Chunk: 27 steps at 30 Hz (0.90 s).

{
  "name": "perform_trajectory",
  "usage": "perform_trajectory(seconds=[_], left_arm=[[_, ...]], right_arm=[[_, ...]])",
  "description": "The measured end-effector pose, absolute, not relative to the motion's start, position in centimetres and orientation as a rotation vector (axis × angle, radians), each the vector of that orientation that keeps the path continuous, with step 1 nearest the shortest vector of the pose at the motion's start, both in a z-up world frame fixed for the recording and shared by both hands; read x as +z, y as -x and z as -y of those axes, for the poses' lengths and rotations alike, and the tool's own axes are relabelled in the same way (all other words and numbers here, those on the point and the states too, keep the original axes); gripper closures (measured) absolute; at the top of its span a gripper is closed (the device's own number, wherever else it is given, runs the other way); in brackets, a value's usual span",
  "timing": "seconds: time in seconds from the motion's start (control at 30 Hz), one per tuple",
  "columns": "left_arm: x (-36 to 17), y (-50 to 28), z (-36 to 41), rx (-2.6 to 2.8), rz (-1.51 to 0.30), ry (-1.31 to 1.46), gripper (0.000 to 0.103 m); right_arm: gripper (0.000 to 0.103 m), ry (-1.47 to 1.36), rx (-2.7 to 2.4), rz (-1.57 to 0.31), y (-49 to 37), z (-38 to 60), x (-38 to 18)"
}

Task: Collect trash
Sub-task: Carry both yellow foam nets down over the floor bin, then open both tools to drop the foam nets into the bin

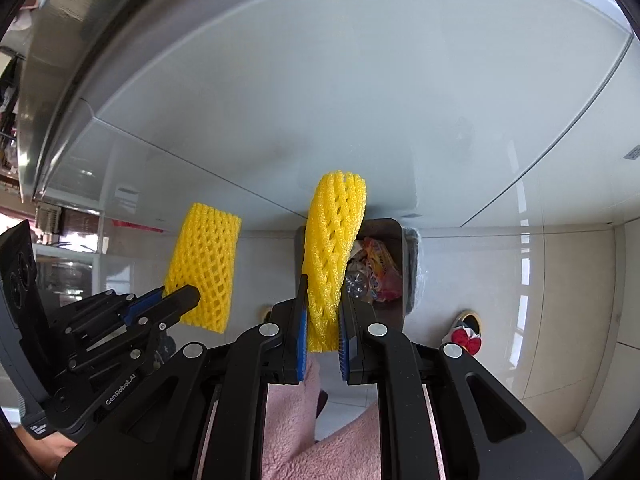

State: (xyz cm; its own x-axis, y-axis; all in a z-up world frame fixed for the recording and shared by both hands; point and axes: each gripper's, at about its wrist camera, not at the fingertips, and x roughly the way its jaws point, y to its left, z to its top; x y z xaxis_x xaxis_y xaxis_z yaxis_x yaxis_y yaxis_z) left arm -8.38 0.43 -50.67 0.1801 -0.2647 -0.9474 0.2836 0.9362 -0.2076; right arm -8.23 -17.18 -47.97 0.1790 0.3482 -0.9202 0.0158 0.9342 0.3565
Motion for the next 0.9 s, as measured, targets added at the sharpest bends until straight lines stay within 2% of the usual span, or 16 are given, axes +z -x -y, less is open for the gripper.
perform_trajectory(seconds=[0.43, 0.77, 0.87, 0.9], left_arm=[[-59.3, 6.9, -0.3, -0.367, -1.499, 0.029, 0.095], [-60.4, 6.6, -0.4, -0.351, -1.524, 0.027, 0.093], [-60.4, 6.5, -0.4, -0.349, -1.527, 0.037, 0.088], [-60.2, 6.2, -0.4, -0.348, -1.527, 0.040, 0.087]], right_arm=[[0.090, -0.326, 0.215, -1.480, 6.9, 15.4, -55.5], [0.087, -0.357, 0.192, -1.561, 5.4, 14.3, -57.6], [0.085, -0.360, 0.182, -1.562, 5.3, 14.4, -57.8], [0.080, -0.366, 0.177, -1.564, 5.1, 14.5, -57.7]])
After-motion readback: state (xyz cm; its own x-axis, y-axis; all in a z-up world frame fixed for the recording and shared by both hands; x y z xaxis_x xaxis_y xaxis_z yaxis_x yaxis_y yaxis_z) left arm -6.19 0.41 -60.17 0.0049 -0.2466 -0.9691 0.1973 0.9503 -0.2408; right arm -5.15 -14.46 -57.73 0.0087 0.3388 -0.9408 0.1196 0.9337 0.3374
